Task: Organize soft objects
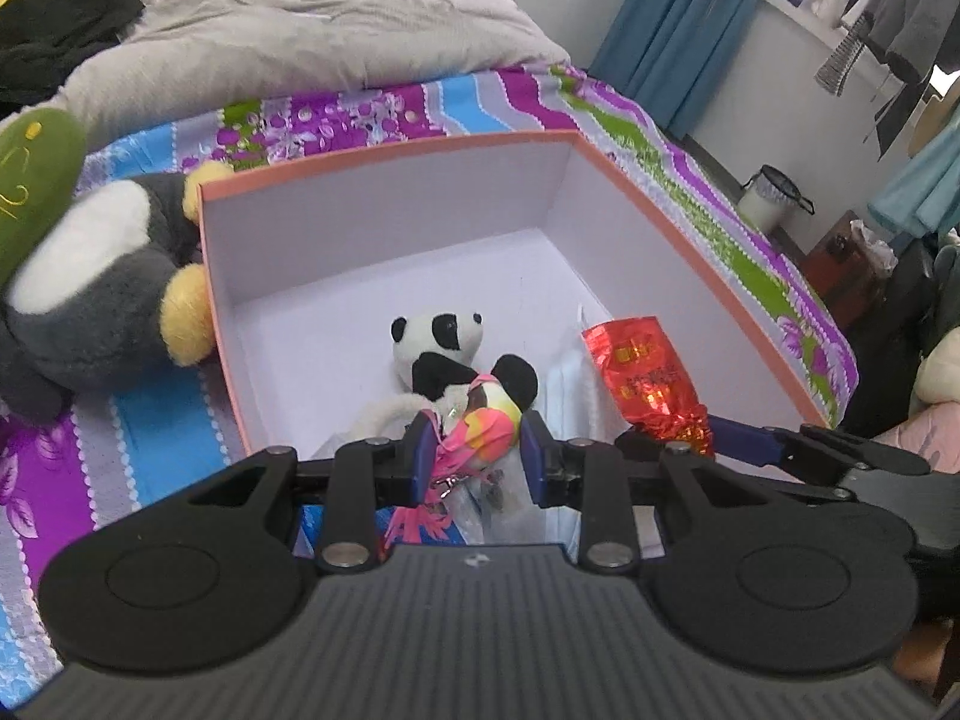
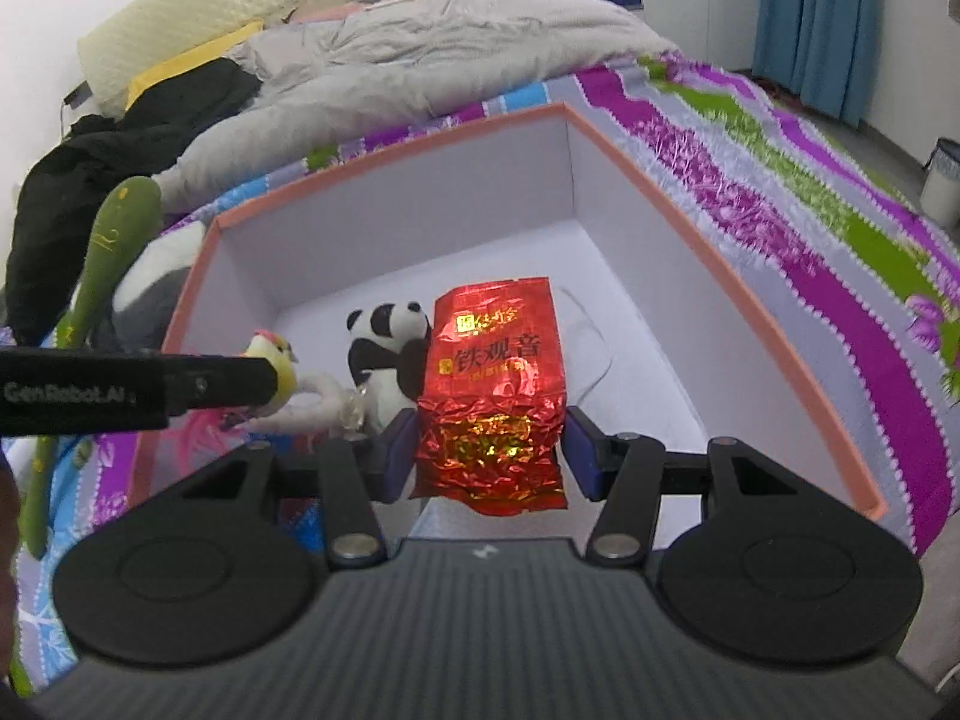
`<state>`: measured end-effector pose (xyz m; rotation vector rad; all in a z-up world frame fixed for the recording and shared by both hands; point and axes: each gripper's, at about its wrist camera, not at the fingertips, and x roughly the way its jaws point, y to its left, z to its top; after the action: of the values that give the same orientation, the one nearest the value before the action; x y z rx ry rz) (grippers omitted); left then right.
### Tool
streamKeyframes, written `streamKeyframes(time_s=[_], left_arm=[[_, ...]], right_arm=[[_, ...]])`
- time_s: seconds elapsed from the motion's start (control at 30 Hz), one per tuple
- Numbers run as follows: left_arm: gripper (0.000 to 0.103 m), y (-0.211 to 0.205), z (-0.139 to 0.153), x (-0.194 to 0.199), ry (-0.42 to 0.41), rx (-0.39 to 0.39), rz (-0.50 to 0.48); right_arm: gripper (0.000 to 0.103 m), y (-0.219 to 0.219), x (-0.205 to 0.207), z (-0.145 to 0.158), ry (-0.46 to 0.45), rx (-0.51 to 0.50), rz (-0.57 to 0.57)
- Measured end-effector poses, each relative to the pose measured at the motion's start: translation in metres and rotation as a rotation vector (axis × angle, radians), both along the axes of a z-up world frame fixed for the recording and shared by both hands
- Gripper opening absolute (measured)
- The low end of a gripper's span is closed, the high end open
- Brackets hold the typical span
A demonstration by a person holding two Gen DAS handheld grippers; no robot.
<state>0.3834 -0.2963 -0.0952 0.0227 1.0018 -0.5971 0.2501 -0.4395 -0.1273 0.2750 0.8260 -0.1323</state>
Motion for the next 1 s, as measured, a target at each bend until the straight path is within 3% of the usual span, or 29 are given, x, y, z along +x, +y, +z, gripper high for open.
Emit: streamKeyframes(time_s=[0.07, 0.17, 0.23, 0.43, 0.63, 0.87, 1.0], left_arm=[[0.037, -0.001, -0.003, 0.002, -0.004, 0.01, 0.003], [0.049, 0.003, -0.003, 0.003, -0.001, 0.013, 0.01], [0.049, 0.006, 0.002, 0.002, -0.012, 0.009, 0.011], [0.049, 0.019, 0.034, -0.011, -0.076, -0.005, 0.015], [0.049, 0.037, 0.088, -0.042, -0.184, -0.031, -0.002], [0.049, 0.071, 0.157, -0.091, -0.307, -0.115, -0.013], [0.049, 0.093, 0.189, -0.125, -0.367, -0.156, -0.033]], right_arm=[[0.055, -0.002, 0.002, -0.005, 0.009, 0.014, -0.006], [0.058, -0.004, 0.003, -0.009, 0.015, 0.02, -0.015], [0.065, -0.006, 0.004, -0.009, 0.018, 0.03, -0.017], [0.065, -0.009, -0.004, 0.01, -0.031, 0.054, -0.041], [0.065, -0.003, -0.029, 0.064, -0.151, 0.031, -0.057], [0.065, 0.017, -0.074, 0.135, -0.306, -0.033, -0.071], [0.065, 0.033, -0.105, 0.162, -0.368, -0.056, -0.081]])
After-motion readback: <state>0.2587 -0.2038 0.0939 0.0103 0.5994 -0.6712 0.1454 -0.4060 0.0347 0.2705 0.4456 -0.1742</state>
